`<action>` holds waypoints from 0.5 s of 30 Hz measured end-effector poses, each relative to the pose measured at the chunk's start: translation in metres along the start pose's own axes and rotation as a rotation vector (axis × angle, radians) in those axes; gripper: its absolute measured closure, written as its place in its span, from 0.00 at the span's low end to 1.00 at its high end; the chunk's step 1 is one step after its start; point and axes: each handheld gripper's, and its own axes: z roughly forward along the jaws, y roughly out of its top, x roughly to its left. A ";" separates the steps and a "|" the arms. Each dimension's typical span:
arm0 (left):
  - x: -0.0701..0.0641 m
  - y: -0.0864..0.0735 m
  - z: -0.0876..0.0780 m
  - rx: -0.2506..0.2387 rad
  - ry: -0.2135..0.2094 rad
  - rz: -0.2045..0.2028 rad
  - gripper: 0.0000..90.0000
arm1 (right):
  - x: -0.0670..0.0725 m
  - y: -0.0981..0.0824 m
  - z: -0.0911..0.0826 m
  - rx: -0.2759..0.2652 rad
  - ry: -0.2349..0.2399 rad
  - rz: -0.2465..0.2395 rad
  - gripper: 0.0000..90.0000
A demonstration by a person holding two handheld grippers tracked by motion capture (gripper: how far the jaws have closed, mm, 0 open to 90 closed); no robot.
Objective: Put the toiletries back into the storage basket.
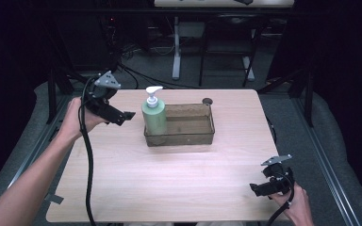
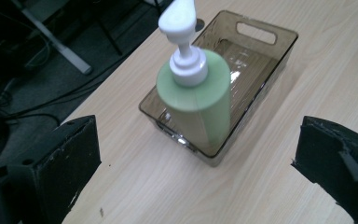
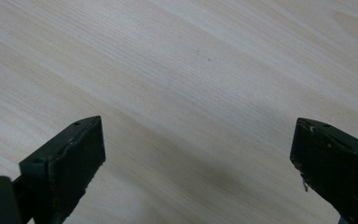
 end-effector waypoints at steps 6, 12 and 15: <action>-0.012 -0.028 -0.003 -0.009 0.006 -0.036 0.00 | 0.000 0.000 -0.001 -0.003 -0.004 -0.001 0.02; -0.026 -0.064 0.003 0.000 0.028 -0.058 0.00 | 0.000 0.000 -0.002 -0.010 -0.006 0.004 0.01; -0.034 -0.081 0.009 0.022 0.046 -0.064 0.00 | 0.000 0.000 -0.001 -0.010 -0.007 0.003 0.01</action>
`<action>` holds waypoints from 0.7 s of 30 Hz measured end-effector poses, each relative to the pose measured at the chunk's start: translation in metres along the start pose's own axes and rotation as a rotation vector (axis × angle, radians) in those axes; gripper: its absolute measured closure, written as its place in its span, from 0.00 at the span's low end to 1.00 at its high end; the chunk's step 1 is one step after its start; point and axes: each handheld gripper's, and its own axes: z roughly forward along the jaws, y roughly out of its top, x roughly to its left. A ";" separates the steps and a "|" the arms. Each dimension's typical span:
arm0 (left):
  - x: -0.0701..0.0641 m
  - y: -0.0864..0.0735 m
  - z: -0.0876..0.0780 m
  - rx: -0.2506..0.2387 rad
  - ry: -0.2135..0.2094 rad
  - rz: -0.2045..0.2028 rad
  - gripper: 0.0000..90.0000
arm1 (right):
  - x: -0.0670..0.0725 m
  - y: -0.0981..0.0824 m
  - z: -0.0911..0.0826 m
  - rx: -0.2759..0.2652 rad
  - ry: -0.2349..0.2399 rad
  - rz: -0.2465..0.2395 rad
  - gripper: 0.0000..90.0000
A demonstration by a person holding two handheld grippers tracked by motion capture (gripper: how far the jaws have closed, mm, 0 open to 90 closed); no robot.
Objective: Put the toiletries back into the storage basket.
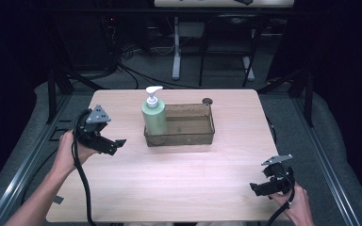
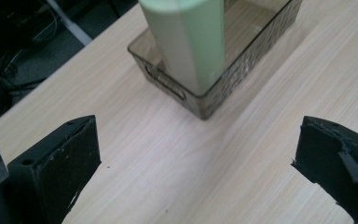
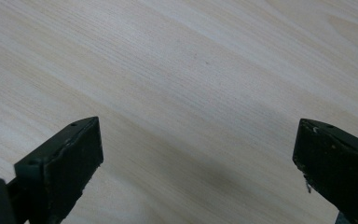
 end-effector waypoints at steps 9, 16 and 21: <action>-0.023 -0.055 0.026 0.002 0.010 -0.075 0.00 | 0.001 0.000 -0.002 -0.002 -0.021 -0.005 0.00; -0.034 -0.087 0.048 0.052 -0.008 -0.119 0.00 | 0.000 0.000 -0.001 -0.015 -0.029 -0.006 0.00; -0.033 -0.105 0.063 0.095 -0.048 -0.140 0.00 | -0.002 -0.002 -0.001 -0.026 -0.030 -0.002 0.00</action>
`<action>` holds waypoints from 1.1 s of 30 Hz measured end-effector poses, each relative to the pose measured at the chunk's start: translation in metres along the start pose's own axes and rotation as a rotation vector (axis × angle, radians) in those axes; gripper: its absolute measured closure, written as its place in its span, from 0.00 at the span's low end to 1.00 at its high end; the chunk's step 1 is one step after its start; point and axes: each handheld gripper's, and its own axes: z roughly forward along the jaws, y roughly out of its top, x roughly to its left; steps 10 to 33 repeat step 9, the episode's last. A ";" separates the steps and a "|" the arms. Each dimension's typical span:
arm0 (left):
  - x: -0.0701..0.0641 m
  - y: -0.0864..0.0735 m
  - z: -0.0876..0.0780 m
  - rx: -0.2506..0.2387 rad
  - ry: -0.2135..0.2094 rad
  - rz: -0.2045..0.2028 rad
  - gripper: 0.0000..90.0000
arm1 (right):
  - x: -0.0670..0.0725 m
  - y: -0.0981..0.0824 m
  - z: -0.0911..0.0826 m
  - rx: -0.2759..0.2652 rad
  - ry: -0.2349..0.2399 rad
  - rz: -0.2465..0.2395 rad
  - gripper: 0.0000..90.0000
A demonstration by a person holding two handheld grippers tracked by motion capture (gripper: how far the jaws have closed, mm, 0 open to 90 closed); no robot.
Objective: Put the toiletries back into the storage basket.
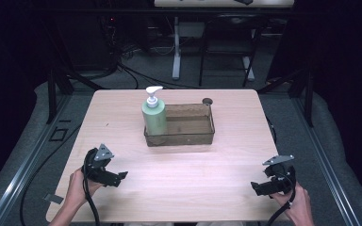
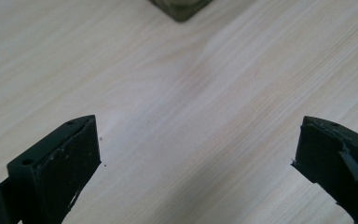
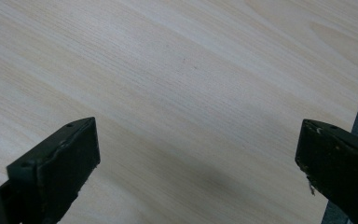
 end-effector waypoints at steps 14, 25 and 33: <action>0.012 -0.007 0.005 -0.022 -0.015 -0.060 0.00 | -0.001 -0.001 0.003 -0.007 -0.001 0.003 0.00; 0.012 -0.007 0.005 -0.022 -0.015 -0.060 0.00 | -0.001 -0.001 0.003 -0.007 -0.001 0.003 0.00; 0.012 -0.007 0.005 -0.022 -0.015 -0.060 0.00 | -0.001 -0.001 0.003 -0.007 -0.001 0.003 0.00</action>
